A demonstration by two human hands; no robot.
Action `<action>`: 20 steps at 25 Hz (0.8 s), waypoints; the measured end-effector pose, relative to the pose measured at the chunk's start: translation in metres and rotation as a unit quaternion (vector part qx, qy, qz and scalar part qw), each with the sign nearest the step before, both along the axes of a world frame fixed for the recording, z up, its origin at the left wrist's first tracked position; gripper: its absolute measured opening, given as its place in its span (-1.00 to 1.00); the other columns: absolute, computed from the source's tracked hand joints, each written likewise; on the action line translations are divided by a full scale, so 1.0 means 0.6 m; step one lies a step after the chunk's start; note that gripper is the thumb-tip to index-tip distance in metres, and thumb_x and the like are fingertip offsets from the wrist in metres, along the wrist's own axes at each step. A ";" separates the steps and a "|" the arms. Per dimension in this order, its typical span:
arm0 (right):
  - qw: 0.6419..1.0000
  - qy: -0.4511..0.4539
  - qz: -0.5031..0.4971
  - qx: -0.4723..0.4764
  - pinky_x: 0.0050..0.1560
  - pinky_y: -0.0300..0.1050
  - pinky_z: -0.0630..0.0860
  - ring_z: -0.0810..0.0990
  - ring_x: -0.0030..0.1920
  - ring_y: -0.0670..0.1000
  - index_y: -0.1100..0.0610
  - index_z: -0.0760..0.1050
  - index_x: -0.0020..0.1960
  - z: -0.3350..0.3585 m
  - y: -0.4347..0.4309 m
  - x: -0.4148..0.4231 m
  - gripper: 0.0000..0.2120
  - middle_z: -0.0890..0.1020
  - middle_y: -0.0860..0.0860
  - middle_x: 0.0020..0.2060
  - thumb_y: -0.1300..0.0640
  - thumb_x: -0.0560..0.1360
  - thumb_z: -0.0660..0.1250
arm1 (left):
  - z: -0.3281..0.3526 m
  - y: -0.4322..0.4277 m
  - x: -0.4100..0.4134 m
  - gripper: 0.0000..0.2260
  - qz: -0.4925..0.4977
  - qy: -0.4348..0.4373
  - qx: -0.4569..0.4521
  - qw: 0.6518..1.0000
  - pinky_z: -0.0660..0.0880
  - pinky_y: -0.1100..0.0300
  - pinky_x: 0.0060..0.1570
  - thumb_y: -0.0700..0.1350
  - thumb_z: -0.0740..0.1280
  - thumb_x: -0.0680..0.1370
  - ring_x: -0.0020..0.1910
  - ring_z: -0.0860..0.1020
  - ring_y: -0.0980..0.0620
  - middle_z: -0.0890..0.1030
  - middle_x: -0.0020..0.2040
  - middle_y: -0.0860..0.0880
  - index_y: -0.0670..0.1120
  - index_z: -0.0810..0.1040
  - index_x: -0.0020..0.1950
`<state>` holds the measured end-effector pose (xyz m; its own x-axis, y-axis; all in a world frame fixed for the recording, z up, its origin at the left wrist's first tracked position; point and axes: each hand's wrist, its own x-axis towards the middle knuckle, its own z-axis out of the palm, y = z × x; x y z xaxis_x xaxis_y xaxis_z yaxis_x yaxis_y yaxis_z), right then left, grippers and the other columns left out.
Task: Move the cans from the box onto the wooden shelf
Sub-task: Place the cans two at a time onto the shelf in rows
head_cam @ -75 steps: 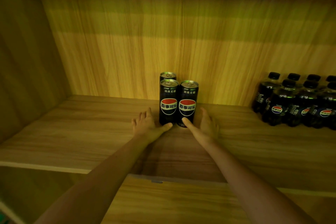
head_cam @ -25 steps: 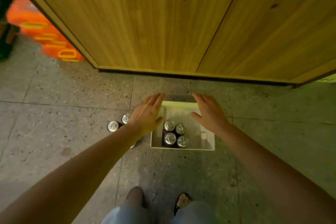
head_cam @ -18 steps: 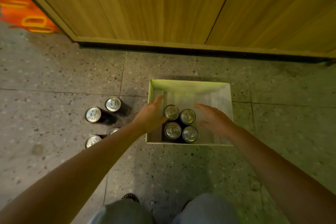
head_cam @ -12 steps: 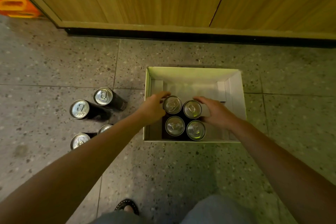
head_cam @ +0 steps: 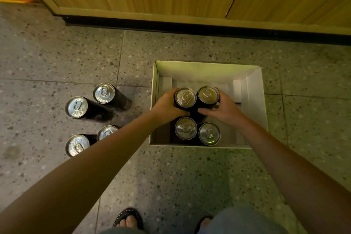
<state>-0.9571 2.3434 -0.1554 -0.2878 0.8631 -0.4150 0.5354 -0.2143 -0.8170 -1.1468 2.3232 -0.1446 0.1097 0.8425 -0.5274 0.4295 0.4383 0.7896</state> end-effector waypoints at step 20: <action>0.989 0.051 -0.108 0.085 -0.12 -0.48 0.44 0.56 -0.04 -0.17 0.17 0.48 0.16 0.858 0.056 -0.035 -0.49 0.59 -0.11 -0.05 0.13 0.25 0.54 | 0.851 0.066 -0.025 -0.53 0.042 -0.148 0.048 0.987 0.50 0.29 0.02 -0.25 0.46 0.36 0.06 0.57 0.07 0.61 0.10 -0.06 -0.11 0.47 0.25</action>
